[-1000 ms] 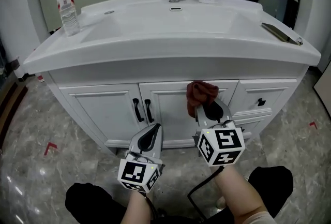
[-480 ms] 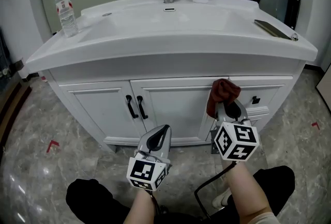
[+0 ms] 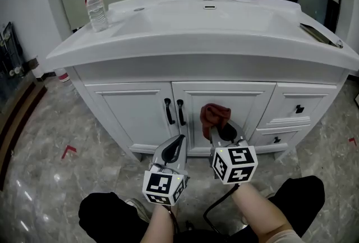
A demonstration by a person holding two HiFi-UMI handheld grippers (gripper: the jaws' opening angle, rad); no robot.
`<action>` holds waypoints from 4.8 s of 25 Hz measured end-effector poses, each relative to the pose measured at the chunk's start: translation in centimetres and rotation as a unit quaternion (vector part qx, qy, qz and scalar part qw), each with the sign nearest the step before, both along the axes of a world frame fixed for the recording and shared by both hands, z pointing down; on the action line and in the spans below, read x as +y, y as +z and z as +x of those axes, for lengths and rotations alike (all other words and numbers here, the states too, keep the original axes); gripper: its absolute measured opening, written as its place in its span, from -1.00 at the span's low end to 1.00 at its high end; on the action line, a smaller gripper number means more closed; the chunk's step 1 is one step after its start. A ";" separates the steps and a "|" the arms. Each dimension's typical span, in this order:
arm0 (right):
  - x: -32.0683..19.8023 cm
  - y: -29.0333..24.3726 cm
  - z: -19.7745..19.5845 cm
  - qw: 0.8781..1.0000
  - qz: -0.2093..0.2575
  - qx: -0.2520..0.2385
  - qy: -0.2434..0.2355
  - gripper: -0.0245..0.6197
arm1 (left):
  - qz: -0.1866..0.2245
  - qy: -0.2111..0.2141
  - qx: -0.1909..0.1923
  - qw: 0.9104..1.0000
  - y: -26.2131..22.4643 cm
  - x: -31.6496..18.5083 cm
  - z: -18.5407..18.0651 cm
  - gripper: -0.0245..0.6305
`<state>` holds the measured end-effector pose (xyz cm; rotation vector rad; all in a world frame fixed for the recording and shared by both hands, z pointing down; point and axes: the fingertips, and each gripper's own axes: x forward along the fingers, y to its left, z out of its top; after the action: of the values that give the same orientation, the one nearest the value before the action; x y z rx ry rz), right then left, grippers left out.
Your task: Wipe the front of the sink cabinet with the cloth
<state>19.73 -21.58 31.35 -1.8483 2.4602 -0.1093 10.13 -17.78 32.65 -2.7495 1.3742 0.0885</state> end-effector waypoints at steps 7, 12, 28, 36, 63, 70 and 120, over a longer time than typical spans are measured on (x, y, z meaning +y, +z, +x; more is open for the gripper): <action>-2.3 2.3 -5.6 0.999 -0.021 -0.004 -0.034 -0.67 | -0.018 -0.020 0.013 1.000 1.5 -0.9 -3.5 -0.92; -3.0 2.1 -5.4 0.999 -0.021 -0.002 -0.029 -0.67 | -0.026 -0.016 0.018 0.999 2.2 -1.4 -3.5 -0.92; -0.8 2.2 7.7 0.996 -0.022 0.018 0.079 -0.67 | -0.015 0.057 0.001 0.998 2.2 -0.6 5.5 -0.92; 0.8 2.2 13.6 0.992 -0.023 0.014 0.127 -0.67 | -0.012 0.077 -0.005 0.997 2.3 -0.2 8.1 -0.92; -3.6 11.9 -7.8 0.994 -0.092 0.004 -0.056 -0.67 | -0.065 -0.060 0.030 0.996 6.4 -4.1 -5.8 -0.92; -3.6 11.9 -7.0 0.994 -0.089 0.016 -0.055 -0.67 | -0.071 -0.039 0.029 0.996 6.6 -4.5 -4.1 -0.92; -2.9 17.7 -6.8 0.991 -0.130 -0.004 -0.044 -0.67 | -0.111 -0.056 -0.015 0.992 10.7 -4.5 -5.5 -0.92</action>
<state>12.89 -24.48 49.03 -1.8223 2.6295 -0.4602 4.67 -22.24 43.38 -2.8238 1.6189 -0.1172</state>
